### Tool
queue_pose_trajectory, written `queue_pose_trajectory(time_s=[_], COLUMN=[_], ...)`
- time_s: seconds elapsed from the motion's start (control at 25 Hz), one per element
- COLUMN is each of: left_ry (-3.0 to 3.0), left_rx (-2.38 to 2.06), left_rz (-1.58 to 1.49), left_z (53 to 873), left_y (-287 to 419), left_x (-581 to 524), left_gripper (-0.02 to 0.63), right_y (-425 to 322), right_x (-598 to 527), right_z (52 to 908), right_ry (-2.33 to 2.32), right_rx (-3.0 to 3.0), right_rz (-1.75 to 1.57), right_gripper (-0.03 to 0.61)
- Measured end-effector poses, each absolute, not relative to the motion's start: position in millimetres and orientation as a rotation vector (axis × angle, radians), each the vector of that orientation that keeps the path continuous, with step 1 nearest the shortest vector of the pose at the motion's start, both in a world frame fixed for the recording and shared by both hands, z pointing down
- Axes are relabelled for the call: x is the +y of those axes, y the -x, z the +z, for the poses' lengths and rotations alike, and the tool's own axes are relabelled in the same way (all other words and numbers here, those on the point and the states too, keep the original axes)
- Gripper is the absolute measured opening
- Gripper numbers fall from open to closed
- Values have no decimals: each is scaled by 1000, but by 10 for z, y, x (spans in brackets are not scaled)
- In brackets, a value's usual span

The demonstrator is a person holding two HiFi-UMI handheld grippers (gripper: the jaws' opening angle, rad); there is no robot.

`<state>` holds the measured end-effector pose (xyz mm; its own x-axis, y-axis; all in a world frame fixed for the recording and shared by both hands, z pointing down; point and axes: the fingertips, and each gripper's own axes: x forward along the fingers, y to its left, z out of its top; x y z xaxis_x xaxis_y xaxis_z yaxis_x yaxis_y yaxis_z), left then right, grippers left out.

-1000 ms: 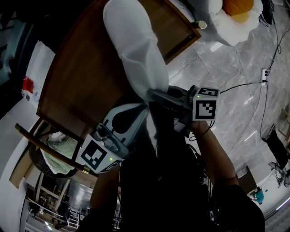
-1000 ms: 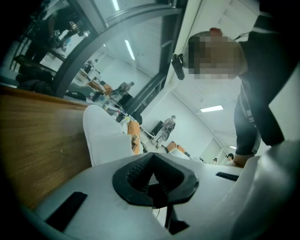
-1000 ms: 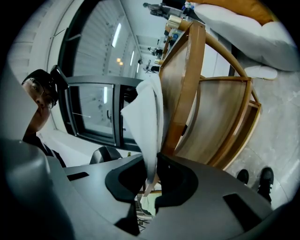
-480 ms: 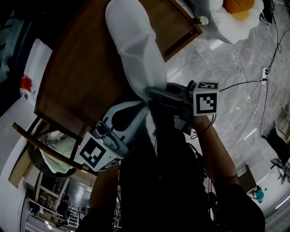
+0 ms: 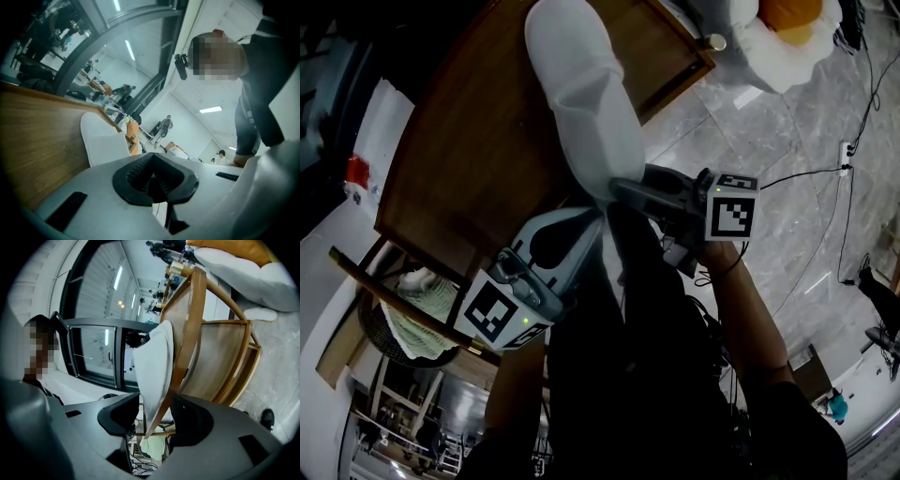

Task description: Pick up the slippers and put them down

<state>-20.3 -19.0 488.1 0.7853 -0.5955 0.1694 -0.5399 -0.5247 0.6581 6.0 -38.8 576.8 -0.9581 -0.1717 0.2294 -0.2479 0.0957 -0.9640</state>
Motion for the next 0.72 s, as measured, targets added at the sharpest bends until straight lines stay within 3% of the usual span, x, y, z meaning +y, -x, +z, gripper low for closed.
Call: queue_pose_trajectory(time_s=[0.48, 0.52, 0.6, 0.72], left_ry=[-2311, -2321, -2351, -2421], left_rx=[-846, -841, -832, -815], left_rz=[-112, -113, -117, -133], left_z=[4338, 4234, 3963, 3468], left_y=[261, 251, 226, 186], left_x=[-251, -240, -213, -191], left_gripper=[11, 11, 11, 11], right_y=[-500, -496, -465, -387], right_x=[-545, -534, -507, -505], right_z=[5117, 4967, 4622, 3998], right_ry=[-589, -582, -566, -535], right_rx=[-2380, -2404, -2464, -2598], right_rz=[1636, 1594, 1492, 1336], right_gripper=[184, 173, 72, 49])
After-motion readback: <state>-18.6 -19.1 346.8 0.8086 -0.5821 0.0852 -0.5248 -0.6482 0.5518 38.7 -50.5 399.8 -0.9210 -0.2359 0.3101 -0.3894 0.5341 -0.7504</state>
